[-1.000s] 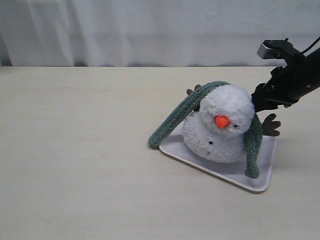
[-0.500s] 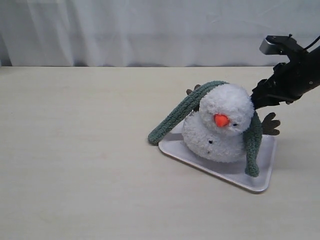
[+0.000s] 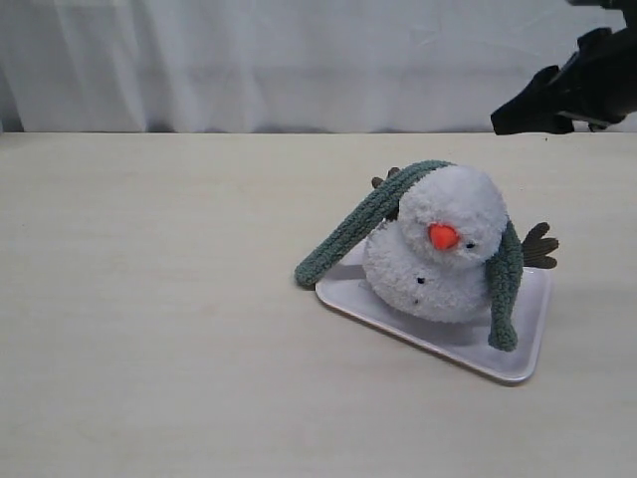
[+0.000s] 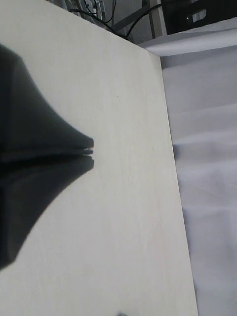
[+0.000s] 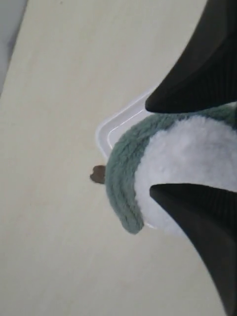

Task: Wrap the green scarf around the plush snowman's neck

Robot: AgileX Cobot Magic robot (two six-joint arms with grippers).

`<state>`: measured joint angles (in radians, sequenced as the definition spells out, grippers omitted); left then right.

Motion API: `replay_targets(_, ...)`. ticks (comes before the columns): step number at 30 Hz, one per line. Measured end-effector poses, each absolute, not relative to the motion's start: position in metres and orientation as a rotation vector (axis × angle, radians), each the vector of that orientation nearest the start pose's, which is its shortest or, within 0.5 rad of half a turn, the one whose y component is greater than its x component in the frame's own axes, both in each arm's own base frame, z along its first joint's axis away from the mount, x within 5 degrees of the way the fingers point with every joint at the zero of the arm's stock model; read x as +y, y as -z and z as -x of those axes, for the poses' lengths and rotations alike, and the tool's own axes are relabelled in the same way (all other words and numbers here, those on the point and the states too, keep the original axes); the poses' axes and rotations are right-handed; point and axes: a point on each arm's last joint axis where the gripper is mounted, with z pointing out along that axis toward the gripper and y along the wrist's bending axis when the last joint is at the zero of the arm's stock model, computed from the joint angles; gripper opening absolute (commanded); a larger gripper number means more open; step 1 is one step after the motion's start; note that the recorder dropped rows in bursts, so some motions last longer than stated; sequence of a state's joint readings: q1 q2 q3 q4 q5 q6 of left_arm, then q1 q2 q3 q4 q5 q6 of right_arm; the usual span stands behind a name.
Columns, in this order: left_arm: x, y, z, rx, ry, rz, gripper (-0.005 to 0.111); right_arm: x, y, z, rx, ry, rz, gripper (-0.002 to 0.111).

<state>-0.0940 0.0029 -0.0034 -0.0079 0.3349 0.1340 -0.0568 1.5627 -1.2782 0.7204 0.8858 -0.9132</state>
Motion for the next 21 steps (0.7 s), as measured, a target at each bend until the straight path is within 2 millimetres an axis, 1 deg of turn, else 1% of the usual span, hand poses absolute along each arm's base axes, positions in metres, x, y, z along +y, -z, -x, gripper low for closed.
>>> replay_targets(3, -0.005, -0.184, -0.054, 1.807, -0.021, -0.202, 0.000, 0.053, -0.324, -0.326, 2.257, -0.485, 0.712, 0.044)
replay_targets(5, -0.005, -0.184, -0.054, 1.807, -0.021, -0.202, 0.000, 0.071, -0.323, -0.322, 2.262, -0.473, 0.797, 0.044)
replay_targets(6, -0.005, -0.184, -0.054, 1.807, -0.021, -0.202, 0.000, 0.079, -0.321, -0.320, 2.275, -0.442, 0.836, 0.046)
replay_targets(9, -0.005, -0.184, -0.054, 1.807, -0.021, -0.202, 0.000, 0.092, -0.315, -0.316, 2.343, -0.304, 0.884, 0.053)
replay_targets(12, -0.005, -0.184, -0.054, 1.807, -0.021, -0.202, 0.000, 0.093, -0.311, -0.314, 2.404, -0.166, 0.870, 0.054)
replay_targets(14, -0.005, -0.184, -0.054, 1.807, -0.021, -0.202, 0.000, 0.091, -0.309, -0.314, 2.427, -0.102, 0.857, 0.054)
replay_targets(18, -0.005, -0.184, -0.054, 1.807, -0.021, -0.202, 0.000, 0.089, -0.299, -0.313, 2.445, -0.060, 0.844, 0.054)
replay_targets(21, -0.005, -0.184, -0.054, 1.807, -0.021, -0.202, 0.000, 0.090, -0.286, -0.312, 2.453, -0.062, 0.892, 0.054)
